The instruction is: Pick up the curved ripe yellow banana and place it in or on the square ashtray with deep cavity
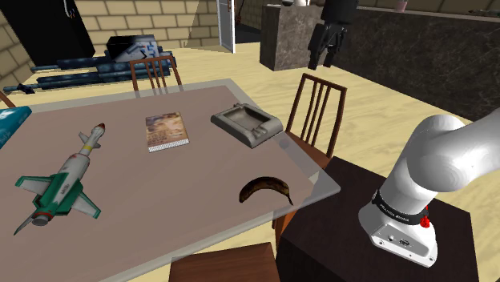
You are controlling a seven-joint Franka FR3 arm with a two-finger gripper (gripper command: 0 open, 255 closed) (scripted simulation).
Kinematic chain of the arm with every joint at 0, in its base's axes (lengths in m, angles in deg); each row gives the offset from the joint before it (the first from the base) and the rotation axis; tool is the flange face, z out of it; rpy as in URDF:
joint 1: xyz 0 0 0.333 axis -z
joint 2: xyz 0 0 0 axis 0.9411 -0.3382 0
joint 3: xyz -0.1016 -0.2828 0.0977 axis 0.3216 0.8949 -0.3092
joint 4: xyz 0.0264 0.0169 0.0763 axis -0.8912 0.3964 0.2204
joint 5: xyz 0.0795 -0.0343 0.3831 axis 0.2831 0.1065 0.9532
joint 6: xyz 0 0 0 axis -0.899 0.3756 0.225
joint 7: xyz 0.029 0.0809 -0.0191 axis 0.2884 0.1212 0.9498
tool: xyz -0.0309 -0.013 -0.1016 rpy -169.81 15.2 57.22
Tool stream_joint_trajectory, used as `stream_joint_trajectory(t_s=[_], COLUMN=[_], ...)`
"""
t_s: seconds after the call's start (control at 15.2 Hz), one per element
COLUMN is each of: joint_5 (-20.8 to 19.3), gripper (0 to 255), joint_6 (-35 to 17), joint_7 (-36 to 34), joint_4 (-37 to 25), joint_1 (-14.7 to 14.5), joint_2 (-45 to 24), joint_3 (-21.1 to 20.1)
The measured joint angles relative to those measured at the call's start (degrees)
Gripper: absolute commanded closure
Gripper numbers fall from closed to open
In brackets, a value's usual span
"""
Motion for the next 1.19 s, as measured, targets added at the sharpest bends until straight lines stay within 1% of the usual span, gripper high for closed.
stream_joint_trajectory(t_s=[0.07,0.26,0.73,1.19], joint_5=[0.0,0.94,3.85,7.17], gripper=[0,0,0,0], joint_6=[0.0,-2.56,-11.96,-21.46], joint_7=[0.0,0.61,3.46,5.94], joint_4=[0.0,2.44,10.97,16.63], joint_1=[0.0,-1.55,-6.73,-12.64], joint_2=[0.0,-0.17,-1.22,-5.02], joint_3=[0.0,-1.55,-6.17,-11.49])
